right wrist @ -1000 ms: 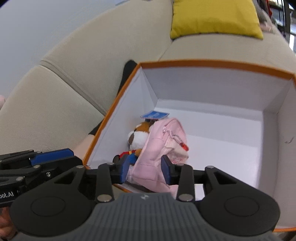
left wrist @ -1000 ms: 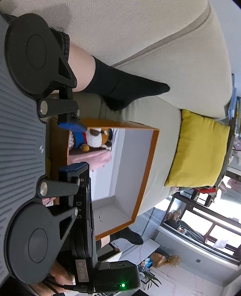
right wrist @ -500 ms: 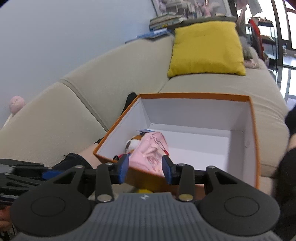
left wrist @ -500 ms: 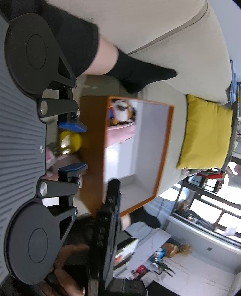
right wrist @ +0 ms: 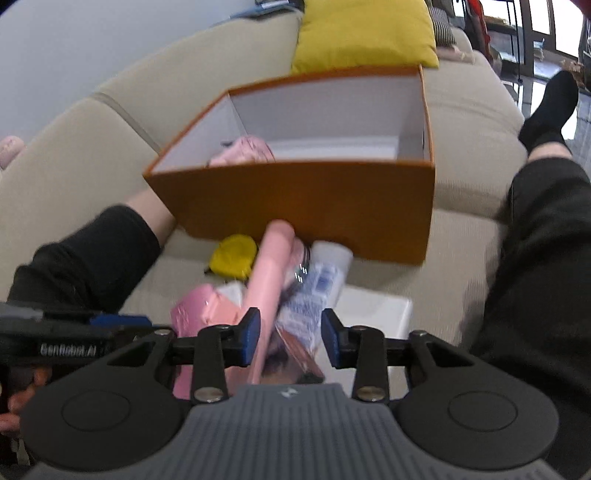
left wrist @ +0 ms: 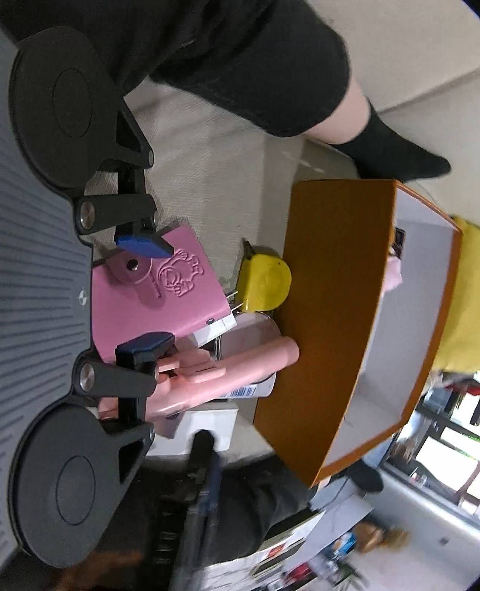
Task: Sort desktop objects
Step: 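Grasp the pink card holder with the left tool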
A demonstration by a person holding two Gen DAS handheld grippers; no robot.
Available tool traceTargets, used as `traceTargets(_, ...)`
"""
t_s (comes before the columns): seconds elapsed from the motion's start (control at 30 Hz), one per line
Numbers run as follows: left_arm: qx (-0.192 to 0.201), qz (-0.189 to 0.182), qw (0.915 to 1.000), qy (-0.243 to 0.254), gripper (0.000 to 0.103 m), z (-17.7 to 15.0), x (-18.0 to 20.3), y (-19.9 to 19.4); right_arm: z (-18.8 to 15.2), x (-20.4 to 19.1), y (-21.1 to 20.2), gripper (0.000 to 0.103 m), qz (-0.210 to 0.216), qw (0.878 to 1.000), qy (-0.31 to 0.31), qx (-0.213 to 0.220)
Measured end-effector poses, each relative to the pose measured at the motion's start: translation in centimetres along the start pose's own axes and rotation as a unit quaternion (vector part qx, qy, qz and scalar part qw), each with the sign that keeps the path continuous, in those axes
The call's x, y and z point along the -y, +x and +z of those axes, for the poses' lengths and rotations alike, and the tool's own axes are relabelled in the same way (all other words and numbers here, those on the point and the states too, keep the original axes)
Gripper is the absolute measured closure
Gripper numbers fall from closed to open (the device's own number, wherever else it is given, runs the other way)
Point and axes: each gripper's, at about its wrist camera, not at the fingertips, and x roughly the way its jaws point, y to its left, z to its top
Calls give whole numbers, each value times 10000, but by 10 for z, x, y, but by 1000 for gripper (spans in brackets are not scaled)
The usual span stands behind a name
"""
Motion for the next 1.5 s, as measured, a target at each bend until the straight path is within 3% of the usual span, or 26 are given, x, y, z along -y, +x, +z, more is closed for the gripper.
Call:
traceTargets(0.17, -172, 137, 9997, -145, 41, 3, 12, 16, -6, -1, 11, 69, -132, 9998, -36, -130)
traceTargets(0.43, -436, 460, 9974, -330, 35, 9, 18, 38, -10, 4, 23, 69, 34, 9995, 18, -300)
traceTargets(0.6, -552, 699, 9943, -578, 18, 13, 17, 51, -13, 9, 29, 68, 53, 9989, 128, -439)
traceTargets(0.67, -563, 692, 9942, -599, 16, 13, 16, 52, -15, 13, 29, 68, 89, 9987, 196, -453)
traceTargets(0.9, -491, 475, 9964, -495, 40, 15, 11, 41, -17, 20, 21, 68, 204, 9978, 426, -463)
traceTargets(0.93, -472, 448, 9969, -441, 47, 15, 11, 38, -17, 19, 20, 68, 226, 9979, 409, -453)
traceTargets(1.17, -412, 154, 9983, -388, 66, 13, -4, 11, -15, 2, 18, 68, 284, 9987, 49, -415)
traceTargets(1.4, -308, 124, 9988, -368, 70, 8, -14, -8, -14, -21, 21, 69, 411, 9974, -348, -488)
traceTargets(1.5, -273, 394, 9985, -265, 70, 7, -17, -13, -16, -26, 22, 69, 242, 9972, -469, -522)
